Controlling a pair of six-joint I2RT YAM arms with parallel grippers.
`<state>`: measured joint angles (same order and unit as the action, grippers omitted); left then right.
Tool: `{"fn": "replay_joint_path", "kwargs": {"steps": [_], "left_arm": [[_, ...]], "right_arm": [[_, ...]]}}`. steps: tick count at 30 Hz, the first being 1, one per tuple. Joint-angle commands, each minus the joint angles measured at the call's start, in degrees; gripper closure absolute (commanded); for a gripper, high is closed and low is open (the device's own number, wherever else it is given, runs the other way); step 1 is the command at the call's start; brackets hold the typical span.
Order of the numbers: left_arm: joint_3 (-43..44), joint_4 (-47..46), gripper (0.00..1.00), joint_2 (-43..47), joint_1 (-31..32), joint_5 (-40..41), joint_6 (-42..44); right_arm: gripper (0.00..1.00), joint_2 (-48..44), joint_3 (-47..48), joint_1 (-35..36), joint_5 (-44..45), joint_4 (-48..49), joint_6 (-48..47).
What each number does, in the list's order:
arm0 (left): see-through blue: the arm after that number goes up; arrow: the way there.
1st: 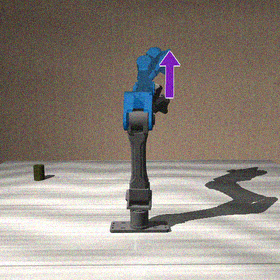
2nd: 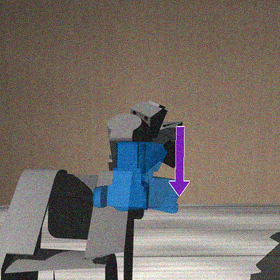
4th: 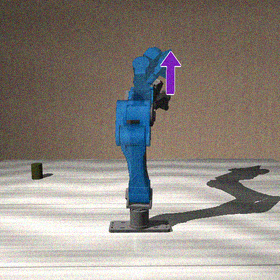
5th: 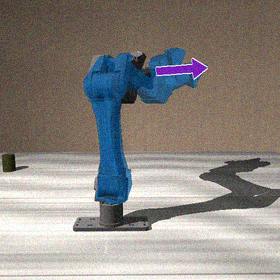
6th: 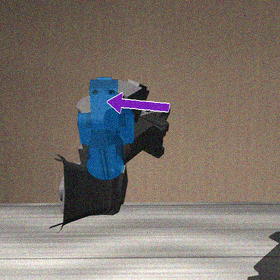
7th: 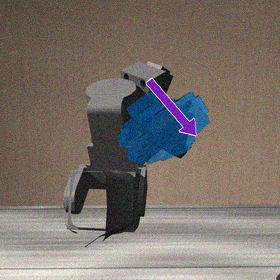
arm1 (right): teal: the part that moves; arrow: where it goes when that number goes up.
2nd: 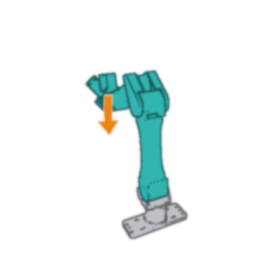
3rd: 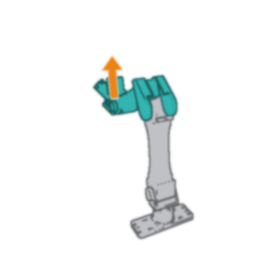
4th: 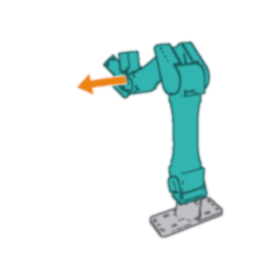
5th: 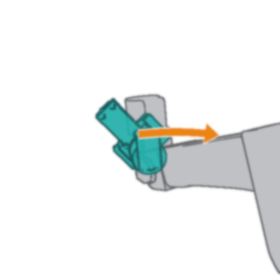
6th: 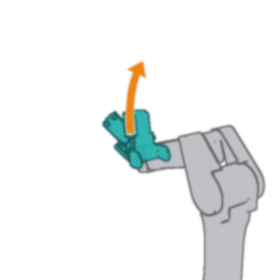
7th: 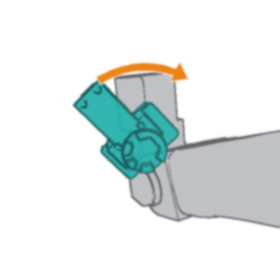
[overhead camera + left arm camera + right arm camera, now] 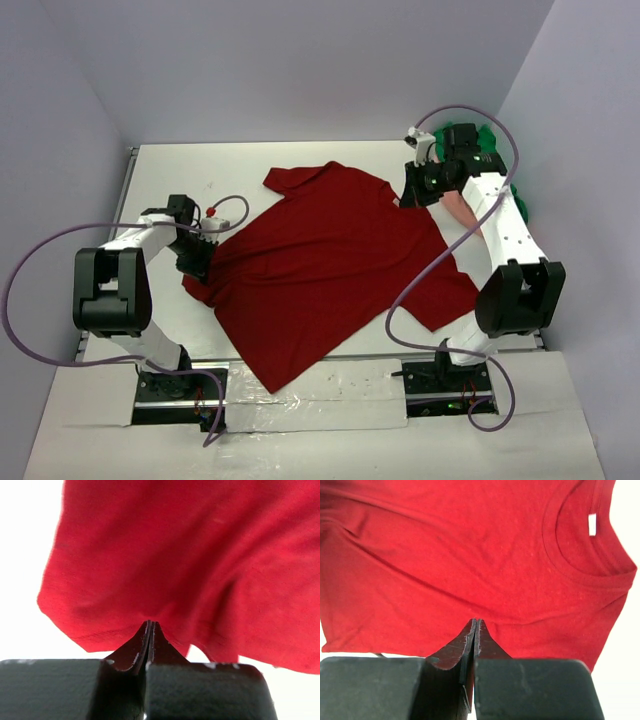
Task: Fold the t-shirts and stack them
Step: Flatten out the tshirt
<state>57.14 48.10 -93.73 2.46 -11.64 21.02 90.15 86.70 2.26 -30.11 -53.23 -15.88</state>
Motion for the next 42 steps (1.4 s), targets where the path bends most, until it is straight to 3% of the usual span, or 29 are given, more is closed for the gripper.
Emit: {"fn": "replay_joint_path", "kwargs": {"steps": [1, 10, 18, 24, 36, 42], "left_arm": [[-1.4, -7.8, 1.00, -1.4, -0.3, 7.6, -1.9], [-2.2, -17.4, 1.00, -7.5, -0.6, 18.3, -3.3], [3.4, -25.1, 1.00, -12.2, -1.1, 25.3, -4.4], [15.0, -25.4, 1.00, -18.6, -1.3, 28.3, -4.1], [47.9, -17.4, 1.00, -37.2, -2.4, 33.9, -2.4], [50.6, -15.9, 1.00, -41.0, -7.5, 34.1, -1.7]], "right_arm": [[1.00, -6.1, 1.3, 0.4, -3.6, 3.7, 1.5], [1.00, -12.6, 1.9, 0.4, -4.5, 5.9, 3.8], [1.00, -17.5, -1.4, 0.4, -4.0, 9.3, 5.6], [1.00, -19.5, -1.6, 0.4, -3.6, 9.6, 5.9], [1.00, -20.5, -3.0, 0.4, 0.0, 8.1, 5.6], [1.00, -18.0, -5.4, 0.4, 3.6, 8.6, 5.0]]}}
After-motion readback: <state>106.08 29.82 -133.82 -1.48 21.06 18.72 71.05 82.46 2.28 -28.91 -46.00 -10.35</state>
